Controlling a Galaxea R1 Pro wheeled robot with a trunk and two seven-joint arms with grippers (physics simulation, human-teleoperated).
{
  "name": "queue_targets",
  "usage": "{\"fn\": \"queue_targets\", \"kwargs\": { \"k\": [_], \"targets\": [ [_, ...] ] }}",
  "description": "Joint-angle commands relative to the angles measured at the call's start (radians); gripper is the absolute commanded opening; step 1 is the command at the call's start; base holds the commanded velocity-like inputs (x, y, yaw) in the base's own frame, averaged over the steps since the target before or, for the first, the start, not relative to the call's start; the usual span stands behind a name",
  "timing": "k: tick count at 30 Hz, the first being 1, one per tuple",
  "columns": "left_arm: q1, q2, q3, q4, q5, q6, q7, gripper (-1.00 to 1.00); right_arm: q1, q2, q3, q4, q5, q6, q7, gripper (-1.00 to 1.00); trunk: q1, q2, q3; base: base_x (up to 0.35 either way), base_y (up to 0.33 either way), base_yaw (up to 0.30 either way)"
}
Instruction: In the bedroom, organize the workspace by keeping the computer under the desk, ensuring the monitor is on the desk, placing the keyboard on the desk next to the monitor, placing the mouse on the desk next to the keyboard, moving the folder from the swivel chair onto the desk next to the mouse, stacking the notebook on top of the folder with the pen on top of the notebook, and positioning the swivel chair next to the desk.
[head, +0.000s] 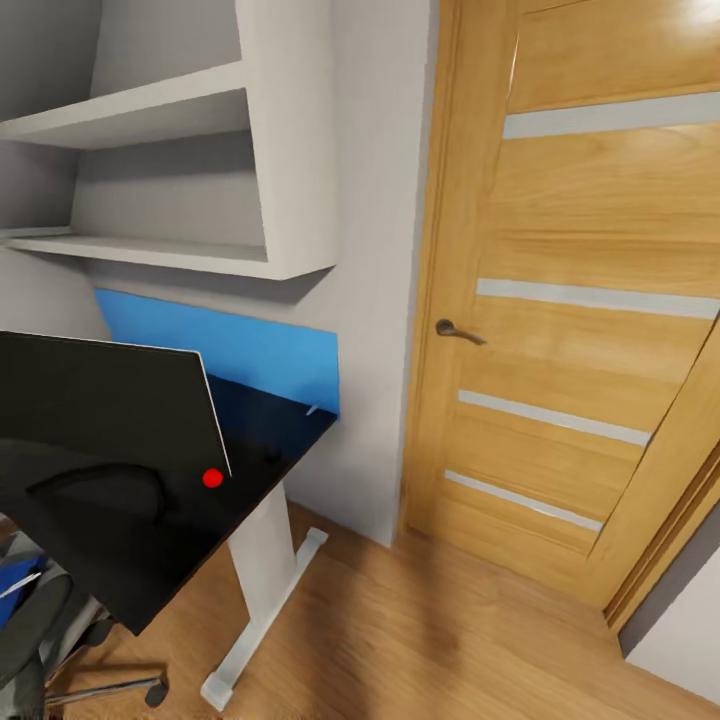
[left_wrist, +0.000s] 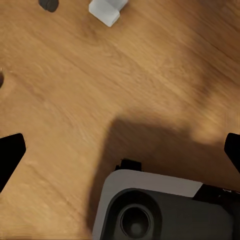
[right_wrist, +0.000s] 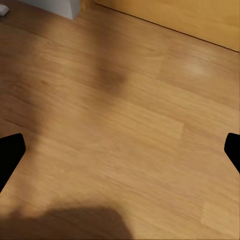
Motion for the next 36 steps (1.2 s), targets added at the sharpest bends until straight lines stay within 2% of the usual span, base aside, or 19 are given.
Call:
{"fn": "queue_targets", "kwargs": {
  "k": [1, 5, 15, 36],
  "targets": [
    [0.000, 0.000, 0.002, -0.001, 0.004, -0.001, -0.001, 1.00, 0.000, 0.000, -0.001, 0.001, 0.000, -0.003, -0.001, 1.00, 0.000, -0.001, -0.001, 0.000, 0.000, 0.279],
    [0.000, 0.000, 0.003, -0.002, 0.004, -0.002, 0.000, 1.00, 0.000, 0.001, -0.001, 0.001, 0.004, 0.000, -0.001, 1.00, 0.000, -0.001, -0.003, -0.107, -0.092, 0.256],
    [0.000, 0.000, 0.005, -0.001, 0.004, -0.001, 0.000, 1.00, 0.000, 0.002, -0.001, 0.001, 0.005, 0.000, -0.001, 1.00, 0.000, -0.001, -0.013, -0.037, -0.274, 0.215],
    [0.000, 0.000, 0.011, -0.001, 0.004, -0.001, 0.000, 1.00, 0.000, 0.002, 0.001, 0.003, 0.007, -0.002, -0.002, 1.00, 0.000, -0.001, -0.037, -0.006, -0.010, 0.205]
  ]
}}
